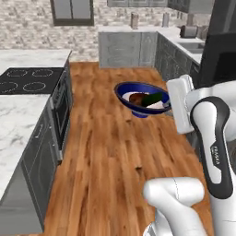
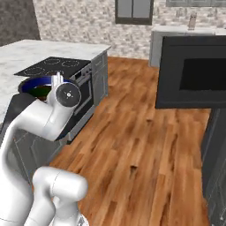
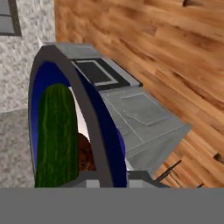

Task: The microwave is finished heating the steak and cucumber. Take the bowl containing the food and place it on the dining counter.

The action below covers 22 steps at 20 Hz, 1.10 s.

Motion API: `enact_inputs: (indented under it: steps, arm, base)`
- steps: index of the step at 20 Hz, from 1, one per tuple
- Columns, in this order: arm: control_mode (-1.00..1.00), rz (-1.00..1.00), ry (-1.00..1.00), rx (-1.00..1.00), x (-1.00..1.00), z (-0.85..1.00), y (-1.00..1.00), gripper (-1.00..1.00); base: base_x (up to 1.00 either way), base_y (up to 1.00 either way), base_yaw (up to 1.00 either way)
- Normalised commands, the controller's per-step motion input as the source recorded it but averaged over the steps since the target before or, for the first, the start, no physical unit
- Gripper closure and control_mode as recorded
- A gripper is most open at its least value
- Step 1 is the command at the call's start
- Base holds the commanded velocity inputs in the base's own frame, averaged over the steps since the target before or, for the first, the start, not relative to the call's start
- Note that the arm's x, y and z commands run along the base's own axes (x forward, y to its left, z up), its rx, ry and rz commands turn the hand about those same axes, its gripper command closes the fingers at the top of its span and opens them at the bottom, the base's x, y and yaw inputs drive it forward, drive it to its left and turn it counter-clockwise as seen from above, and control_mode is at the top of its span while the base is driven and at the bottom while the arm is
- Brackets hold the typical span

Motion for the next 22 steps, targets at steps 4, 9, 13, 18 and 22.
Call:
enact_inputs:
  steps: [4, 9, 13, 18, 22]
  arm:
    - [1.0, 0.0, 0.0, 0.0, 0.0, 0.0, 0.0, 1.0]
    - [1.0, 0.0, 0.0, 0.0, 0.0, 0.0, 0.0, 1.0]
    - [1.0, 0.0, 0.0, 0.0, 0.0, 0.0, 0.0, 1.0]
    - [1.0, 0.0, 0.0, 0.0, 0.0, 0.0, 0.0, 1.0]
    - [1.0, 0.0, 0.0, 0.0, 0.0, 0.0, 0.0, 1.0]
  base:
    - [0.5, 0.61, 0.59]
    - [0.53, 0.49, 0.6]
    - [0.18, 0.74, 0.59]
    - [0.17, 1.0, 0.51]
    - [0.74, 0.25, 0.2]
